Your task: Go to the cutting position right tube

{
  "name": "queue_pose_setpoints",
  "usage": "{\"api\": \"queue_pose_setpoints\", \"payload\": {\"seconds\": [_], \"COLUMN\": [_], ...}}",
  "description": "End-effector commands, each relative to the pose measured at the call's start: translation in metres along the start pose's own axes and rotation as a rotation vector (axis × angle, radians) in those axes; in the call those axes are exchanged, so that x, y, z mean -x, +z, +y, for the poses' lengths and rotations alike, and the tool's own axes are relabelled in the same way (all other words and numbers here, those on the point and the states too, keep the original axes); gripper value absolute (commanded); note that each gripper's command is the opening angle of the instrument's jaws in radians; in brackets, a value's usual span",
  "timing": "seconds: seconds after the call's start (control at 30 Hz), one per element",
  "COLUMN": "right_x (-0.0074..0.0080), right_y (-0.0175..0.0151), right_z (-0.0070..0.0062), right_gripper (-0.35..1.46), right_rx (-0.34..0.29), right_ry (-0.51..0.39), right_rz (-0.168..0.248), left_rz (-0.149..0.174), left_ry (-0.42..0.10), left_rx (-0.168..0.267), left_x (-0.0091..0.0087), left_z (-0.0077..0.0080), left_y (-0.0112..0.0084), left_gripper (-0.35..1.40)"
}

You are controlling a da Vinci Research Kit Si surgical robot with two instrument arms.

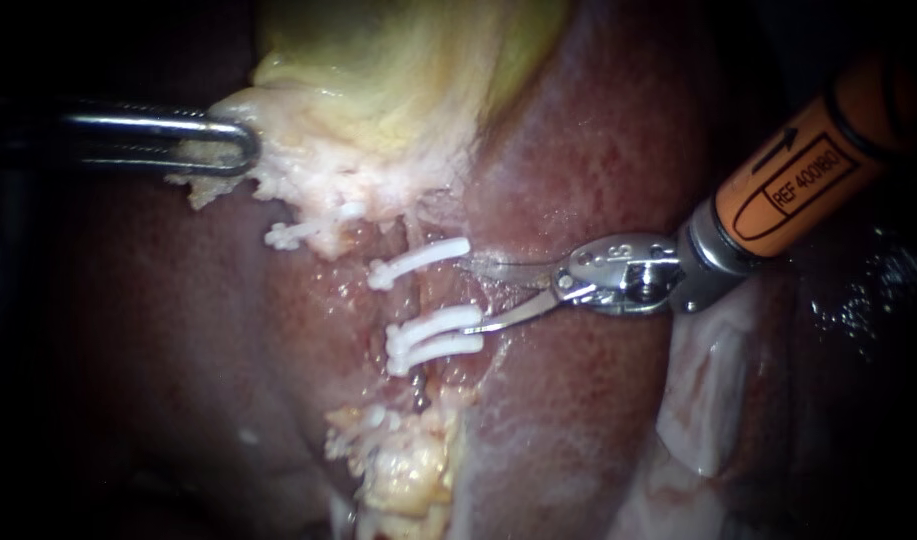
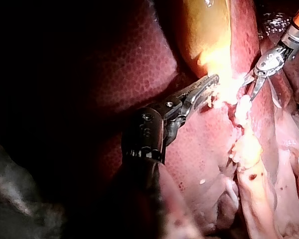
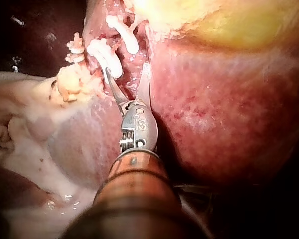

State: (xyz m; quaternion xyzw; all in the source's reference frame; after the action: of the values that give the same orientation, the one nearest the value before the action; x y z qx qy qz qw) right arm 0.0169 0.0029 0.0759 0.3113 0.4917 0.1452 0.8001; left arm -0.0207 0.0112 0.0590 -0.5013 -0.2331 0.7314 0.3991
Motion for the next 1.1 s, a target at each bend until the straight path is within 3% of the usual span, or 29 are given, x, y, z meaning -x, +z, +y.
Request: {"api": "queue_pose_setpoints", "payload": {"seconds": [0.03,0.37,0.7,1.1], "right_x": [-0.0001,-0.0008,-0.0019,-0.0034], "right_y": [-0.0001,0.0003,0.0026,0.0051], "right_z": [-0.0001,-0.0016,-0.0016,-0.0022], "right_gripper": [1.35,1.33,1.31,1.3], "right_rx": [0.0,-0.052,-0.063,-0.096], "right_ry": [0.0,-0.002,-0.003,-0.013], "right_rz": [0.001,0.012,0.013,0.042], "left_rz": [0.0,0.0,0.0,0.001], "left_ry": [0.0,0.0,0.0,0.0], "left_rx": [0.0,0.0,-0.001,-0.002], "left_x": [0.0,0.0001,0.0001,0.0], "left_z": [0.0,-0.0001,0.0,0.0], "left_y": [0.0001,0.0001,0.0002,0.0004], "left_gripper": [-0.35,-0.35,-0.35,-0.35]}}
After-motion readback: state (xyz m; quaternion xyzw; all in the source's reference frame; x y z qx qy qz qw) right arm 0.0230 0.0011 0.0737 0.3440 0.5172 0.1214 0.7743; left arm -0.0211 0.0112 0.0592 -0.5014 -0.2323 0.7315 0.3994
